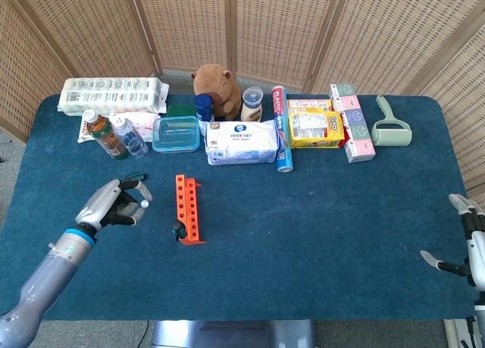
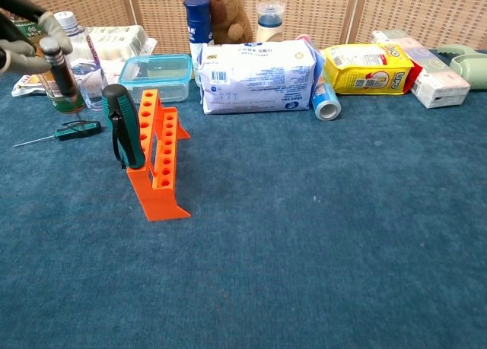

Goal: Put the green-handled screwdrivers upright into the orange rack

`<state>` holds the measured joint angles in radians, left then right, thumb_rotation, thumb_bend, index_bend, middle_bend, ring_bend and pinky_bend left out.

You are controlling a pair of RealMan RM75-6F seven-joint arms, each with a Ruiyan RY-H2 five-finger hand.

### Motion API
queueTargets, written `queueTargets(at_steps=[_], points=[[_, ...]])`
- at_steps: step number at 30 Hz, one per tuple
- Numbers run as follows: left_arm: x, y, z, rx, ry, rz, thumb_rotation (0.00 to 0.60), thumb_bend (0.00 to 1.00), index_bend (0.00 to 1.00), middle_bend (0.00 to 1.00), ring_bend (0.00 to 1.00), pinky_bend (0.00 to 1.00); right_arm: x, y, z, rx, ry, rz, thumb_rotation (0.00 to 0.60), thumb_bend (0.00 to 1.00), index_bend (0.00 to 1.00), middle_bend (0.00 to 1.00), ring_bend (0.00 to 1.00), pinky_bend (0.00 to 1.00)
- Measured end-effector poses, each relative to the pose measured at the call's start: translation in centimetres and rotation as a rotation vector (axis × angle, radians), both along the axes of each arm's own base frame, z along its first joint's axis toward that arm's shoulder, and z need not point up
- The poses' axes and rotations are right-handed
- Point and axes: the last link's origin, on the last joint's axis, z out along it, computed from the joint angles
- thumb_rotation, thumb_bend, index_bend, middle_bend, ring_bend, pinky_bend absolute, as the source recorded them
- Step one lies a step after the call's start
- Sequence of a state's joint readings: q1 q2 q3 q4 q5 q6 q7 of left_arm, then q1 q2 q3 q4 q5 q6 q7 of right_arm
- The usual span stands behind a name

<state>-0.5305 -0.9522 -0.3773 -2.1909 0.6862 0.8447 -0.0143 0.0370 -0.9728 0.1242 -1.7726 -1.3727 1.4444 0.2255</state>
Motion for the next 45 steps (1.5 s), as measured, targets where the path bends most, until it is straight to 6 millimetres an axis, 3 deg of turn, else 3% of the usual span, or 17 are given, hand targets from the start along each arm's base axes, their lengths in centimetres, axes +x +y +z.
queueTargets(at_steps=[9,15,45], points=[[1.6,-0.5,2.0,-0.063,-0.233,-0.088,0.600,0.46,0.50,0.96,0.97,1.00,0.0,0.1,0.1,-0.007,0.000,0.000,0.600,0.08,0.06,0.06,0.00,0.00],[1.8,-0.8,2.3,-0.107,-0.309,-0.146,0.600,0.46,0.50,0.96,0.97,1.00,0.0,0.1,0.3,-0.013,-0.003,-0.004,0.600,0.09,0.06,0.06,0.00,0.00],[-0.2,-0.2,1.3,-0.214,-0.353,-0.155,0.600,0.46,0.50,0.96,0.97,1.00,-0.2,0.0,0.5,-0.017,-0.013,-0.007,0.600,0.08,0.06,0.06,0.00,0.00]])
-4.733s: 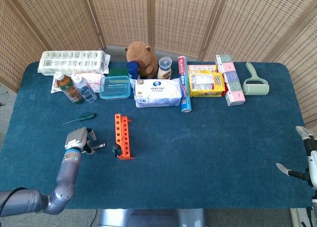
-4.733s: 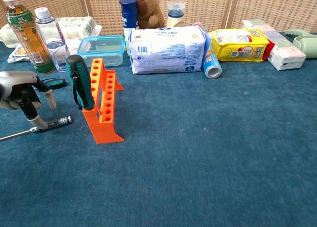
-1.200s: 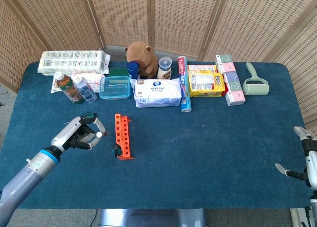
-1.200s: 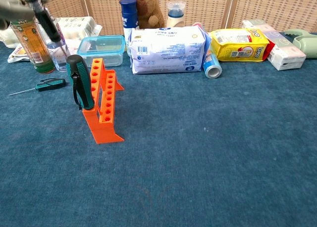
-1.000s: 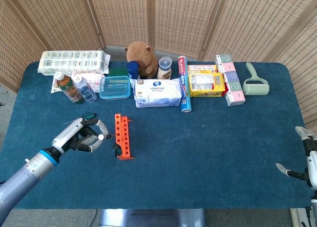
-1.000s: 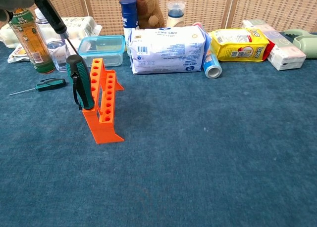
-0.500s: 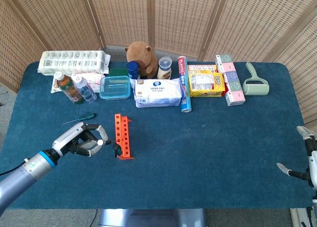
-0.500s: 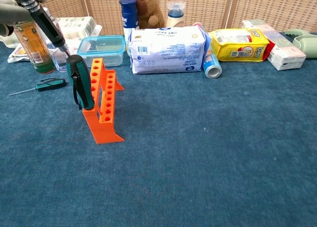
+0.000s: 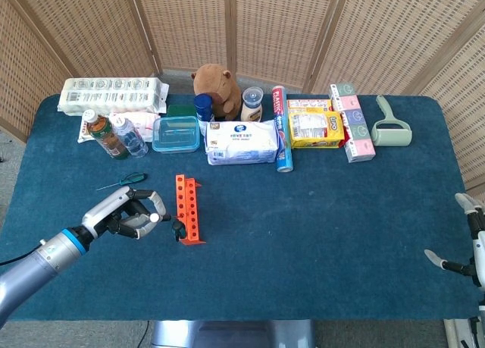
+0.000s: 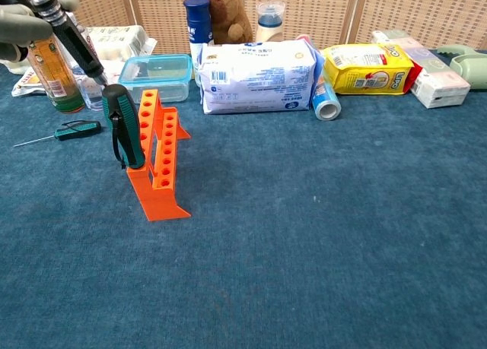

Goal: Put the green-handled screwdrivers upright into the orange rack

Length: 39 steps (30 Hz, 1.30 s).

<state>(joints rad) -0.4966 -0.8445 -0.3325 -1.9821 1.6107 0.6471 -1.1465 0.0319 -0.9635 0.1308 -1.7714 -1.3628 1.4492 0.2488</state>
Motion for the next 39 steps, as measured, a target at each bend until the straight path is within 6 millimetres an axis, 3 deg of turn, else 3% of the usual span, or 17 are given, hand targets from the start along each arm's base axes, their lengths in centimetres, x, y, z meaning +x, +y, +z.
queueTargets(at_steps=[39], points=[[-0.6,1.1,-1.5,-0.013,0.006,0.036,0.600,0.46,0.50,0.96,0.97,1.00,-0.1,0.0,0.3,-0.011,-0.002,-0.005,0.600,0.08,0.06,0.06,0.01,0.00]])
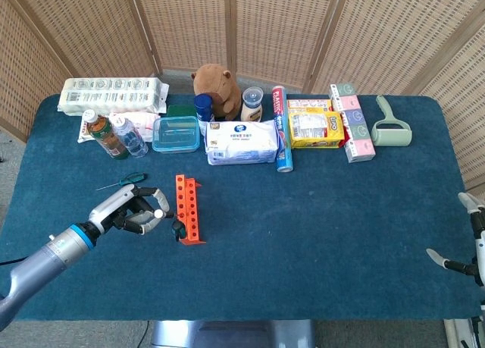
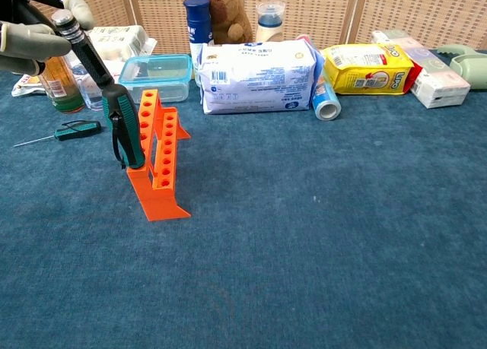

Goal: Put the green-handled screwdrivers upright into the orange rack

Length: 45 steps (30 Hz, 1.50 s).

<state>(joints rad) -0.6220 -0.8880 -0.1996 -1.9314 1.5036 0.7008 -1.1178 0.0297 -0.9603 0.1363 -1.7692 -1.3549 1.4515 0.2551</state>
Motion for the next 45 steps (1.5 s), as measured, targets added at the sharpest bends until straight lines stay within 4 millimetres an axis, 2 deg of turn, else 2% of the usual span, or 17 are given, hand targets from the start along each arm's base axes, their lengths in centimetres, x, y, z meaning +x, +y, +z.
queueTargets(at_steps=[11,21,27,45], points=[[-0.6,0.6,-0.6,0.001,0.013,0.023,0.600,0.47,0.50,0.96,0.97,1.00,0.0,0.0,0.0,-0.001,0.000,-0.002,0.600,0.09,0.06,0.06,0.01,0.00],[-1.7,2.4,-2.9,-0.025,0.049,0.082,0.600,0.47,0.50,0.96,0.97,1.00,-0.1,-0.1,0.1,-0.001,-0.004,-0.005,0.600,0.09,0.06,0.06,0.01,0.00],[-1.7,2.7,-4.0,-0.042,0.063,0.092,0.600,0.47,0.50,0.96,0.97,1.00,-0.2,-0.1,0.2,-0.004,-0.005,-0.007,0.600,0.09,0.06,0.06,0.01,0.00],[-1.4,2.7,-4.3,-0.054,0.103,0.087,0.600,0.47,0.50,0.96,0.97,1.00,0.0,0.1,0.4,-0.009,-0.011,0.001,0.600,0.09,0.06,0.06,0.01,0.00]])
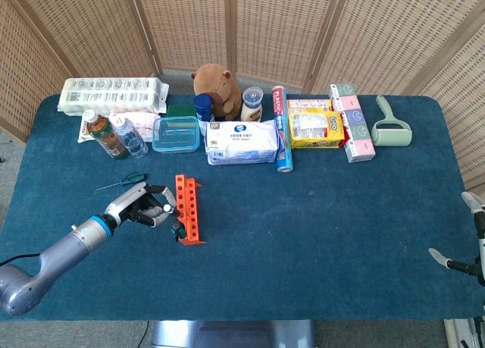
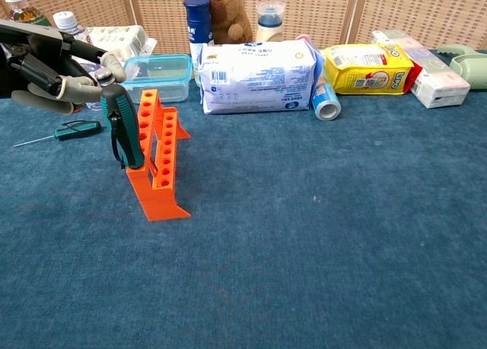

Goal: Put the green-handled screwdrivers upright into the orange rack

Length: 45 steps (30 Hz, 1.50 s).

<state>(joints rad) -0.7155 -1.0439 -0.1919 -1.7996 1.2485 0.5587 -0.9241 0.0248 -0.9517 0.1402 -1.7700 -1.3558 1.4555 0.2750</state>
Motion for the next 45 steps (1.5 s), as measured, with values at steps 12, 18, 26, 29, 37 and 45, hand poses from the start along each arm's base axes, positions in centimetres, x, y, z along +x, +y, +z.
queueTargets(at_steps=[12,18,26,29,37,45], points=[[-0.13,0.08,-0.04,0.016,0.027,0.001,0.600,0.47,0.50,0.96,0.97,1.00,0.08,0.12,0.19,-0.004,-0.005,0.004,0.600,0.08,0.06,0.06,0.01,0.00],[0.09,0.06,-0.10,0.018,0.036,-0.011,0.600,0.47,0.50,0.96,0.97,1.00,0.09,0.16,0.28,-0.006,-0.005,0.003,0.600,0.09,0.06,0.06,0.01,0.00],[0.13,0.03,-0.10,0.022,0.043,-0.015,0.600,0.44,0.50,0.96,0.97,1.00,0.12,0.21,0.41,-0.009,-0.009,0.006,0.600,0.09,0.06,0.06,0.01,0.00],[0.14,0.01,-0.07,0.024,0.043,-0.016,0.600,0.42,0.50,0.96,0.97,1.00,0.13,0.23,0.41,-0.009,-0.009,0.005,0.600,0.09,0.06,0.06,0.01,0.00],[0.22,-0.02,-0.02,0.034,0.047,-0.029,0.600,0.26,0.46,0.96,0.97,0.99,0.17,0.26,0.49,-0.012,-0.010,0.007,0.600,0.08,0.06,0.06,0.01,0.00],[0.17,0.02,0.23,0.052,0.038,-0.024,0.600,0.24,0.45,0.96,0.97,0.99,0.17,0.25,0.46,-0.009,-0.010,0.007,0.600,0.09,0.06,0.06,0.01,0.00]])
